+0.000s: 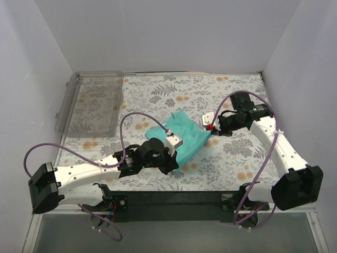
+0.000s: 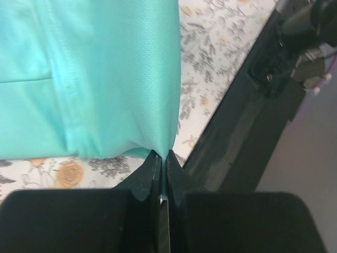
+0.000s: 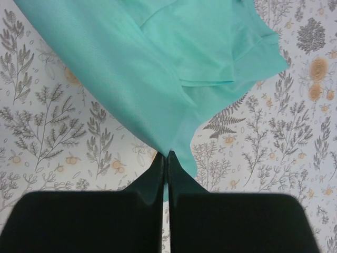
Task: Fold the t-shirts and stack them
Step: Fold the tshirt
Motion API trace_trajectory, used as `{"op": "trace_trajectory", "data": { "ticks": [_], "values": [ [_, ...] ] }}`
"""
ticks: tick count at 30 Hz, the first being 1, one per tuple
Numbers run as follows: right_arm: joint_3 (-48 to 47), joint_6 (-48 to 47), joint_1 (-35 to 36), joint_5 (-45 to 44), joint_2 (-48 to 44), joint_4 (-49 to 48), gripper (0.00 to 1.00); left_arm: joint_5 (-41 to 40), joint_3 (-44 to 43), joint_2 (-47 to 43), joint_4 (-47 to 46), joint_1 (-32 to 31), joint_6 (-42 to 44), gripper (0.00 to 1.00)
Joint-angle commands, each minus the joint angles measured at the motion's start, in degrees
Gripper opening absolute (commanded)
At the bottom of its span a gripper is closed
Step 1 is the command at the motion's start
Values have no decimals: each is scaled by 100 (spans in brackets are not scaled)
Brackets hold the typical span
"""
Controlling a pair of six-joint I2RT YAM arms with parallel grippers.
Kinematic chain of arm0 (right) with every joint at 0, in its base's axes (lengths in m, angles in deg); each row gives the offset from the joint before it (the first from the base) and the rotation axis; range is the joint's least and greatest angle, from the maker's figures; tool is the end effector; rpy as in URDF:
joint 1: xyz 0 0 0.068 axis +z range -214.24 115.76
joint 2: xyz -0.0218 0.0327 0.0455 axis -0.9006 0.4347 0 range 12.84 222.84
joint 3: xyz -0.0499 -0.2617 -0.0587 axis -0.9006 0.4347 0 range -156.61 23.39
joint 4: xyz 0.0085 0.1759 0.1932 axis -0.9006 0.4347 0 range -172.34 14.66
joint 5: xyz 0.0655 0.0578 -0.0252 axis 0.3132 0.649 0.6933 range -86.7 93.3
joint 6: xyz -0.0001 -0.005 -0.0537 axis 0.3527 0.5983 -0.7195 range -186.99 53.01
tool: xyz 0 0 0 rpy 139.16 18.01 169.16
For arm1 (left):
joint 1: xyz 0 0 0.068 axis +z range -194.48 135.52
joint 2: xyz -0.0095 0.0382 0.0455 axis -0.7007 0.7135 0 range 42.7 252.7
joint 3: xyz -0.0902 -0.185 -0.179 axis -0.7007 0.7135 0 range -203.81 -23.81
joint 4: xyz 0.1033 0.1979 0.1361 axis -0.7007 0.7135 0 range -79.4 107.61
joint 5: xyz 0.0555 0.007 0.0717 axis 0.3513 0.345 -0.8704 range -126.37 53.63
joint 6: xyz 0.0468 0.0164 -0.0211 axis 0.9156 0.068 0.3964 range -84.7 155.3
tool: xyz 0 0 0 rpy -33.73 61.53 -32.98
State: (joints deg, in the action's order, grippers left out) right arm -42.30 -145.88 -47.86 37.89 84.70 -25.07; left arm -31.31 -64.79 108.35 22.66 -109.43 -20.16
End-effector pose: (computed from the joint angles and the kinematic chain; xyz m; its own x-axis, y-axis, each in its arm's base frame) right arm 0.2188 0.0853 0.3053 0.3014 -0.7534 -0.5845 -0.9338 -0.1091 -0.3409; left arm 0.1016 -0.2247 0.2408 -0.9116 0.0124 -0.4109 0.3200 0.6490 -0.6902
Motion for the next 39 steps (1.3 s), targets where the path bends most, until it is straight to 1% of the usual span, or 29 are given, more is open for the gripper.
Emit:
{"op": "trace_trajectory", "data": {
  "ticks": [1,3,6,9,22,31,39],
  "values": [
    [-655,207,-30,346,381,82,1,-84,-174,-227,254,403,185,0],
    [-865,243,-21,425,645,82,1,-75,-174,-272,254,605,185,0],
    [-1270,339,-30,513,1040,73,1,-23,-148,-333,192,1070,220,0],
    [-1665,453,23,645,1418,64,1,4,-130,-255,104,1343,316,0],
    [-3072,1069,155,1006,2754,-120,1,-321,-702,229,-19,2100,861,0],
    [-3678,1376,357,1032,3536,-313,1,-102,-640,545,-159,2662,862,0],
    [-4171,1789,401,988,3994,-559,1,-93,-543,791,-423,3110,835,0]
  ]
}}
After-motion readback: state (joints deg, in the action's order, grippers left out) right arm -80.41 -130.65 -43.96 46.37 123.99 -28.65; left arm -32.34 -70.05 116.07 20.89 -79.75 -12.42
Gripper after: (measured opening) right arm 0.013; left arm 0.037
